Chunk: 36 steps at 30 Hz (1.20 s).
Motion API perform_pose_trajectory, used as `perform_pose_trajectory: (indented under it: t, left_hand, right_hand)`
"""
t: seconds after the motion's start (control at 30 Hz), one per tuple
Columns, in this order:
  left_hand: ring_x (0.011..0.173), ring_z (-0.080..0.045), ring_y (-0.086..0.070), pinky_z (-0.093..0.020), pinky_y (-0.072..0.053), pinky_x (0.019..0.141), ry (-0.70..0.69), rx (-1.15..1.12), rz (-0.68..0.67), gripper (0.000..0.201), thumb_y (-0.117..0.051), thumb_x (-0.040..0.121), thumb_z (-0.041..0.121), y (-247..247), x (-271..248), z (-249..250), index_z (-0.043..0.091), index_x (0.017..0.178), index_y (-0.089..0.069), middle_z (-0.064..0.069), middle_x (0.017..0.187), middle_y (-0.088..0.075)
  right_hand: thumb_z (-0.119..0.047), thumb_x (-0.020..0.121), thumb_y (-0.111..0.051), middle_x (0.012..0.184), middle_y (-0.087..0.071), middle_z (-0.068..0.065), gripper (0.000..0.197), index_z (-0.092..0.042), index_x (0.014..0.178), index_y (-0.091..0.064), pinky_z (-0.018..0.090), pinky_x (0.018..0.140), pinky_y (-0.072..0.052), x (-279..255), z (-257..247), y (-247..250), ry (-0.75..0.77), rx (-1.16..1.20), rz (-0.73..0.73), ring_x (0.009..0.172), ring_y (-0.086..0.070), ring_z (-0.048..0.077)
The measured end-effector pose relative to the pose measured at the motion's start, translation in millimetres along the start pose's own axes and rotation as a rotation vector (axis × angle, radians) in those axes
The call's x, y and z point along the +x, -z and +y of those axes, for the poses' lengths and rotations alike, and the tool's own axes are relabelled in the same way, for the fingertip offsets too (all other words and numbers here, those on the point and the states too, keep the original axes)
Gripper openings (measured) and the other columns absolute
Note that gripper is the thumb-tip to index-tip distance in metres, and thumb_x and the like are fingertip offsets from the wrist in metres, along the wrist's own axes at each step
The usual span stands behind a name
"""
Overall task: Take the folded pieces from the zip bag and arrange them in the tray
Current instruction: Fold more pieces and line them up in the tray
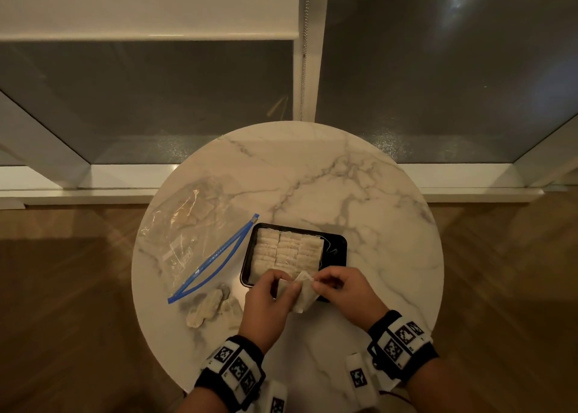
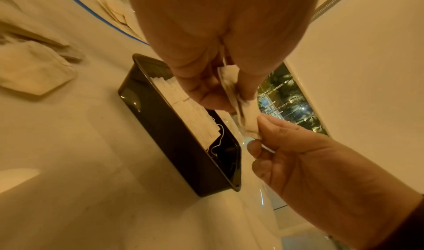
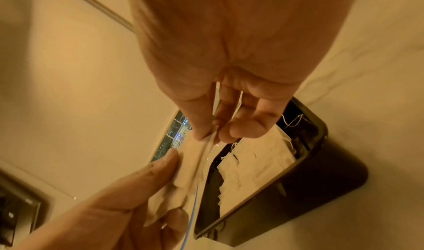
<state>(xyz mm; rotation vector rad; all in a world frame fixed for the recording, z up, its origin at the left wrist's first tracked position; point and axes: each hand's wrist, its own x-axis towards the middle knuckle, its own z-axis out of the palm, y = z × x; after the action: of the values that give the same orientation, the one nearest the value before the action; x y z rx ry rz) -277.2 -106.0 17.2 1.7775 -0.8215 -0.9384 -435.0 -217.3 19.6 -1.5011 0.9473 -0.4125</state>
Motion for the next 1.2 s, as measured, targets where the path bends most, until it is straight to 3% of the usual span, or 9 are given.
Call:
perform_pose_trajectory:
  t: [0.1,0.17,0.37,0.53,0.67,0.77,0.87,1.13,1.2]
  left_hand:
    - [0.069,-0.005,-0.062,-0.027,-0.056,0.063,-0.023,0.015,-0.013,0.011,-0.075,0.089,0.022,-7,1,3,0.023,0.087,-0.065,0.007,0.076,-0.068]
    - [0.068,-0.002,-0.062,-0.022,-0.053,0.062,-0.017,0.018,-0.025,0.012,-0.076,0.089,0.02,-10,0,3,0.022,0.087,-0.064,0.006,0.076,-0.068]
    - [0.076,-0.017,-0.067,-0.043,-0.06,0.072,0.035,0.033,0.008,0.01,-0.072,0.091,0.024,-9,3,-12,0.03,0.085,-0.066,0.007,0.08,-0.07]
    - [0.079,-0.007,-0.067,-0.035,-0.059,0.076,0.06,0.108,0.084,0.007,-0.07,0.093,0.025,3,7,-23,0.027,0.088,-0.065,0.007,0.084,-0.07]
    - [0.081,-0.008,-0.066,-0.033,-0.059,0.074,0.096,0.21,0.034,0.003,-0.065,0.095,0.03,14,10,-40,0.029,0.093,-0.063,0.008,0.091,-0.069]
    - [0.074,-0.005,-0.061,-0.02,-0.049,0.066,0.126,0.257,0.014,0.004,-0.064,0.096,0.03,17,11,-50,0.027,0.095,-0.063,0.007,0.088,-0.067]
    - [0.068,-0.003,-0.056,-0.017,-0.041,0.061,0.113,0.284,0.027,0.005,-0.064,0.096,0.029,15,10,-53,0.026,0.094,-0.062,0.006,0.084,-0.065]
    - [0.078,-0.008,-0.062,-0.019,-0.044,0.066,0.125,0.235,0.041,0.004,-0.064,0.096,0.028,12,9,-55,0.025,0.094,-0.063,0.005,0.089,-0.067]
    - [0.082,-0.009,-0.063,-0.021,-0.048,0.07,0.128,0.216,0.039,0.003,-0.065,0.095,0.027,12,8,-55,0.025,0.095,-0.063,0.005,0.091,-0.067]
  right_hand:
    - [0.001,0.085,-0.072,0.074,-0.072,-0.007,0.01,-0.005,0.091,-0.075,0.013,0.063,-0.05,-4,-2,6,-0.02,0.037,-0.005,0.068,-0.065,-0.003]
    - [0.0,0.085,-0.072,0.075,-0.07,-0.006,0.009,-0.002,0.094,-0.075,0.013,0.061,-0.048,-4,-3,11,-0.037,0.013,-0.024,0.064,-0.063,-0.005]
    - [-0.007,0.086,-0.073,0.076,-0.071,-0.007,0.008,-0.014,0.089,-0.076,0.013,0.06,-0.047,6,-5,26,-0.089,-0.133,-0.025,0.065,-0.062,-0.005]
    - [-0.009,0.087,-0.071,0.075,-0.069,-0.011,0.017,-0.024,0.08,-0.072,0.012,0.063,-0.044,29,-7,43,-0.075,-0.271,0.106,0.067,-0.062,-0.002]
    - [-0.019,0.09,-0.068,0.083,-0.068,-0.006,0.006,-0.019,0.089,-0.073,0.024,0.073,-0.047,59,-3,57,-0.105,-0.576,0.259,0.079,-0.062,0.011]
    - [-0.024,0.092,-0.062,0.09,-0.069,-0.002,0.01,-0.02,0.092,-0.072,0.033,0.078,-0.054,77,-2,57,-0.148,-0.76,0.196,0.085,-0.064,0.018]
    - [-0.022,0.093,-0.057,0.095,-0.069,0.002,0.015,-0.02,0.093,-0.072,0.035,0.076,-0.054,87,-4,53,-0.168,-0.97,0.129,0.089,-0.065,0.023]
    - [-0.015,0.086,-0.055,0.102,-0.066,0.005,0.02,-0.015,0.1,-0.069,0.031,0.069,-0.047,98,-22,41,-0.121,-1.29,-0.046,0.095,-0.064,0.026]
    - [-0.015,0.086,-0.056,0.099,-0.065,0.006,0.013,-0.015,0.095,-0.066,0.032,0.068,-0.047,97,-25,36,-0.104,-1.36,-0.096,0.093,-0.065,0.027]
